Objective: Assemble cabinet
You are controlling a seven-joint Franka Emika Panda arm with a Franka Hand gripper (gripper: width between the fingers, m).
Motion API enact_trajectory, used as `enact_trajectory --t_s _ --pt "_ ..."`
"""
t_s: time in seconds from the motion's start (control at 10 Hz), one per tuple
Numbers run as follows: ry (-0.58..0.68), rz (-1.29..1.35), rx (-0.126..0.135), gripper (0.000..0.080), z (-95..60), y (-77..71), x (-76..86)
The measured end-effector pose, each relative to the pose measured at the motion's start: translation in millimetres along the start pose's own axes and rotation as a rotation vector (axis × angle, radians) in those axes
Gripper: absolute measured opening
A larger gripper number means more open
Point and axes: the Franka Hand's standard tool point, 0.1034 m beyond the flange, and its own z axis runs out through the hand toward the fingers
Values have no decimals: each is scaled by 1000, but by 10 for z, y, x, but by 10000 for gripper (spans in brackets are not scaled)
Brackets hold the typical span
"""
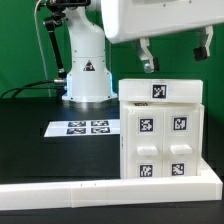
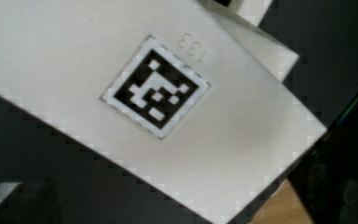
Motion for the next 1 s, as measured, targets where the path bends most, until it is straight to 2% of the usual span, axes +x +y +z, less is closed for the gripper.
enact_trajectory --t_s 0.7,0.9,1.0 --pt "-40 -416 -7 797 108 76 -140" --pt "-47 -522 -20 797 186 77 -190" --pt "-54 -527 -14 797 239 80 -224"
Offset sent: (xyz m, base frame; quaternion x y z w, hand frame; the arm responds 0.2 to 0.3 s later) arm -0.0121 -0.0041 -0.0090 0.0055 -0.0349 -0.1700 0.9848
